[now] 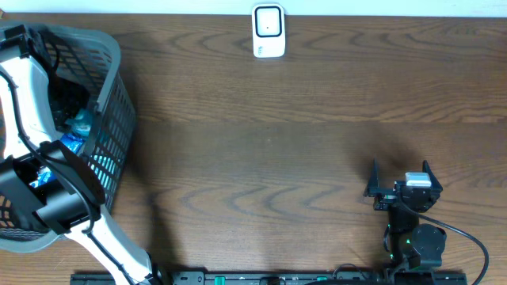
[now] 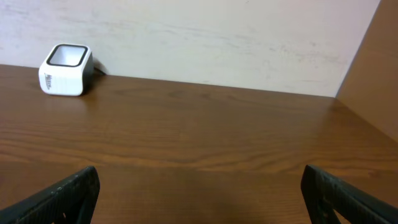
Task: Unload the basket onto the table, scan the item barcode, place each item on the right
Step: 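Reach the left gripper into the basket and grasp the teal mouthwash bottle, then carry the bottle with the left gripper and set it near the scanner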
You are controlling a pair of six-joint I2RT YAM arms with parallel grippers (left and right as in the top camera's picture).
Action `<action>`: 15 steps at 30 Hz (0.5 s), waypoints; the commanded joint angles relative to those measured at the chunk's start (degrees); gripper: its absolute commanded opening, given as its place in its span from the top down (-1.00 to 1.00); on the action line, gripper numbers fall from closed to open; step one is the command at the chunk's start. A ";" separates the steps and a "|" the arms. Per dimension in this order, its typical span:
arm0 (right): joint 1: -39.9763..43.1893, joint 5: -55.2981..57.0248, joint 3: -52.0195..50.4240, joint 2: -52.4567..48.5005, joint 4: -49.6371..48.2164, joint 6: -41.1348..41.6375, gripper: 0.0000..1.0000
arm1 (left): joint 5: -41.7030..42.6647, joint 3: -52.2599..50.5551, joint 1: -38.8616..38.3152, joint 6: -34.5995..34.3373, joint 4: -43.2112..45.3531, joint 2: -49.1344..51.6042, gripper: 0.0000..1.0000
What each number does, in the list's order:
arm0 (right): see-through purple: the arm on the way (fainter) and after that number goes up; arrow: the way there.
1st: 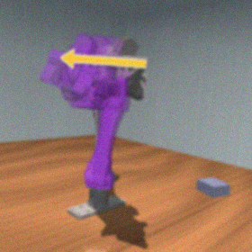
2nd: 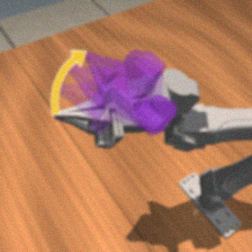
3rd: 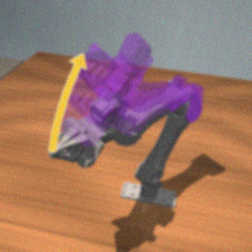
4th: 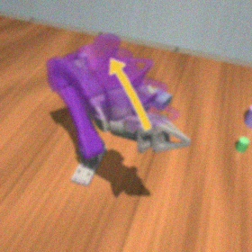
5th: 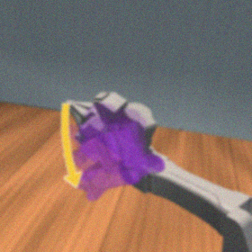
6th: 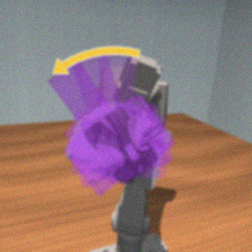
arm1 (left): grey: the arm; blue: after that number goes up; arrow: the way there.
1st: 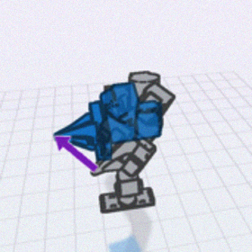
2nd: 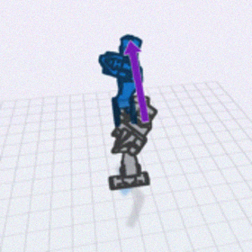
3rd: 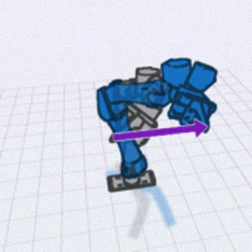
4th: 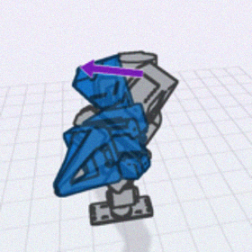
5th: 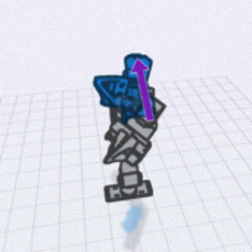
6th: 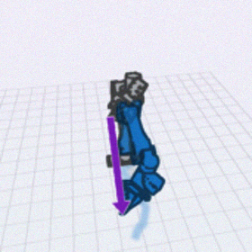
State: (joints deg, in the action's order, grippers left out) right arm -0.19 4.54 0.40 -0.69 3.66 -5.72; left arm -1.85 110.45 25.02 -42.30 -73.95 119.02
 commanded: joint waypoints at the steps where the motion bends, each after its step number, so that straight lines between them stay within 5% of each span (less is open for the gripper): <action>1: -0.46 0.31 -0.07 0.35 0.22 -0.76 -0.98 | -0.11 -2.69 0.15 0.02 -0.57 2.03 -0.05; 6: -0.46 0.31 -0.07 0.35 0.22 -0.76 -0.98 | -0.13 -1.73 0.20 1.55 -1.01 1.11 0.26; 15: -0.46 0.31 -0.07 0.35 0.22 -0.76 -0.99 | -0.13 1.16 1.38 3.28 -2.05 -5.42 0.26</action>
State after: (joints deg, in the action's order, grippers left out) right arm -0.19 4.54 0.40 -0.69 3.66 -5.72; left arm -1.54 110.37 25.30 -40.23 -75.61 118.08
